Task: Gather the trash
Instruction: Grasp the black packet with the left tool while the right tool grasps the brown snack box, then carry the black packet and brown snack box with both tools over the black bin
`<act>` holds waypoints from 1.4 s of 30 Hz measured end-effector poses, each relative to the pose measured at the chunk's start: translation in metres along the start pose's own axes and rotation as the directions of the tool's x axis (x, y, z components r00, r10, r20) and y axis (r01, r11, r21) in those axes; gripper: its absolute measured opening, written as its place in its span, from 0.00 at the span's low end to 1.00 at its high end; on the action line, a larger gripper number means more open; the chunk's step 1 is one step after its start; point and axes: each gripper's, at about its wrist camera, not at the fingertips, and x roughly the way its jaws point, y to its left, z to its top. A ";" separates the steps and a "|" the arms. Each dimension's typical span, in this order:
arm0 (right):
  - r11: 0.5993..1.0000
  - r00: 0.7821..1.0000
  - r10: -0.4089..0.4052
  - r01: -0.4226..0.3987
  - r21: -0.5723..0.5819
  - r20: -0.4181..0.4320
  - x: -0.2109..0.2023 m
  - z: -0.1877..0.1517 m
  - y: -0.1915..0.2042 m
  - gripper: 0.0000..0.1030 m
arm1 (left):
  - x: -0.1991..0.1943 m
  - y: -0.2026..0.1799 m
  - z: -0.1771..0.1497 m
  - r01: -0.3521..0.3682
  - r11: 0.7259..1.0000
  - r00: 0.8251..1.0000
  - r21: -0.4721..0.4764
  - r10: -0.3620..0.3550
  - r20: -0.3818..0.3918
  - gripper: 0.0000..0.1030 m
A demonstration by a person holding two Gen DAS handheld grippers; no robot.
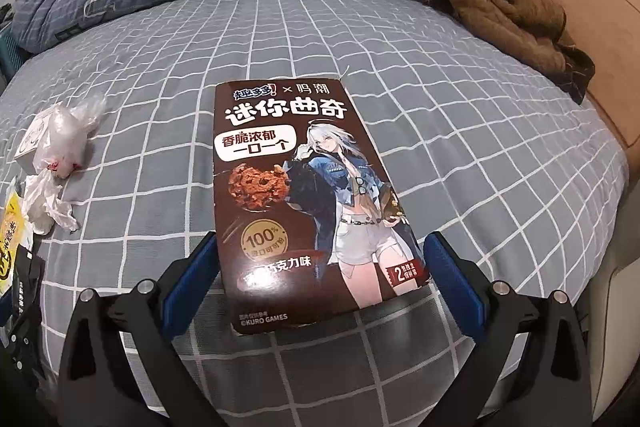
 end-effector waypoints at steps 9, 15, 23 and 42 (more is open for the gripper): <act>0.999 0.999 -0.013 0.011 -0.040 -0.035 0.008 -0.004 0.005 0.94 | -0.001 0.000 0.000 0.001 1.000 1.000 -0.001 -0.001 -0.004 0.37; 0.999 0.999 0.049 -0.049 0.004 -0.023 0.003 -0.004 -0.001 0.91 | -0.005 0.002 0.002 0.014 1.000 1.000 -0.016 -0.014 -0.003 0.35; 0.998 0.997 0.064 -0.064 0.005 0.042 -0.021 -0.001 0.003 0.91 | -0.028 0.009 0.011 0.032 0.999 0.999 -0.034 -0.031 0.040 0.35; 0.995 0.980 0.097 -0.093 -0.029 0.173 -0.084 -0.016 0.016 0.89 | -0.075 0.026 0.013 0.052 0.997 0.993 -0.060 -0.045 0.107 0.35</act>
